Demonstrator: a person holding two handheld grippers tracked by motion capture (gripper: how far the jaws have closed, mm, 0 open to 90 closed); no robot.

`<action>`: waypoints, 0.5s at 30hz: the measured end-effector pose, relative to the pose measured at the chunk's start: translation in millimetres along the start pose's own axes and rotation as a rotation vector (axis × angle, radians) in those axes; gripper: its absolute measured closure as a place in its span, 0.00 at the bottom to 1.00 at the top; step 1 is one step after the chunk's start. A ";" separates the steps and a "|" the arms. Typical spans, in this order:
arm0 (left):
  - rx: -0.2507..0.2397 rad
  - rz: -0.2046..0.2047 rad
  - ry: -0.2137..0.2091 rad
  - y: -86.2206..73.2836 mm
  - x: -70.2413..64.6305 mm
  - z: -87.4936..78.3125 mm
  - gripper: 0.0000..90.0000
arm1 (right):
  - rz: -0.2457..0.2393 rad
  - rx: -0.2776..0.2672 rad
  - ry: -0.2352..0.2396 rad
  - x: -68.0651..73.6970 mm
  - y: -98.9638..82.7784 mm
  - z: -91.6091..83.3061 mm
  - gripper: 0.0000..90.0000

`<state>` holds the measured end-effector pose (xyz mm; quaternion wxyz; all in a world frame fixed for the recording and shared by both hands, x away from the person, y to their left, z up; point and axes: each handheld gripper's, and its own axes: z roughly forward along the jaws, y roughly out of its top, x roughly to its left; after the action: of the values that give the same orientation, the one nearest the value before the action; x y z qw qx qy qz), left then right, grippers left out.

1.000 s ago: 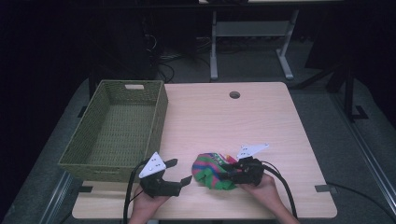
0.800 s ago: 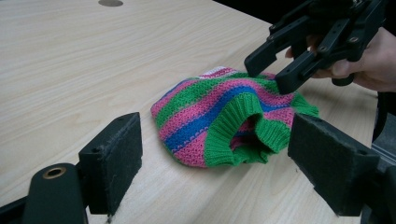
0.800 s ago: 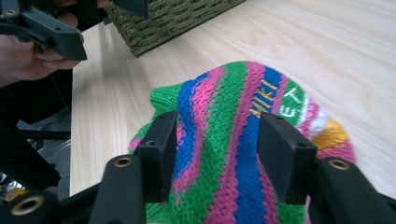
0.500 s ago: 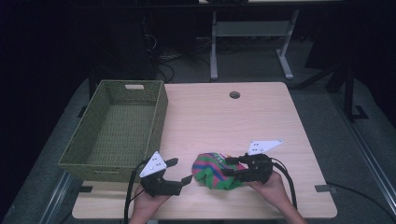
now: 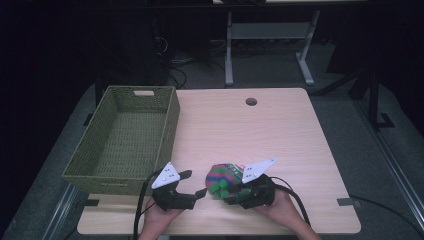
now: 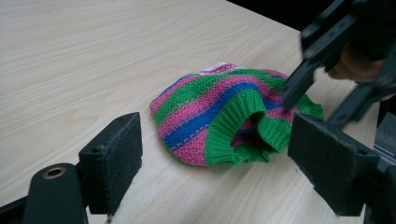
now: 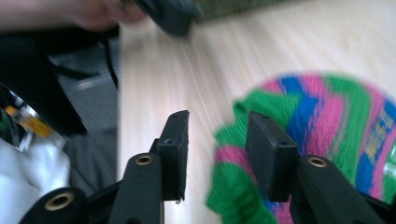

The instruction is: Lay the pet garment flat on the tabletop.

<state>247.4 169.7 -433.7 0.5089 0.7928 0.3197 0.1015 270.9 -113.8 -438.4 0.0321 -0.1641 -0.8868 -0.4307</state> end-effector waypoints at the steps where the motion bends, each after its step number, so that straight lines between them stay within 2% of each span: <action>1: -0.003 -0.001 0.000 0.1 0.1 -0.1 0.19 | 0.007 0.023 -0.005 -2.6 -3.1 4.6 0.69; 3: -0.006 -0.004 -0.002 -0.1 0.1 -0.2 0.19 | 0.033 0.068 -0.008 -6.8 -8.9 12.4 0.71; 5: 0.002 0.000 -0.004 -0.2 0.2 0.3 0.19 | -0.003 0.079 -0.050 -5.6 -13.4 16.6 0.74; 12: 0.014 0.003 -0.006 -0.5 -1.8 2.5 0.19 | -0.052 0.090 -0.085 1.8 -15.7 19.8 0.73; 15: 0.018 0.007 -0.007 -0.4 -2.3 3.4 0.19 | -0.111 0.104 -0.119 8.5 -15.8 22.4 0.74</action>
<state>247.1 165.8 -435.3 0.5024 0.7988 0.3160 0.0976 259.7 -103.3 -462.7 -0.0361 -0.1384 -0.9160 -0.3748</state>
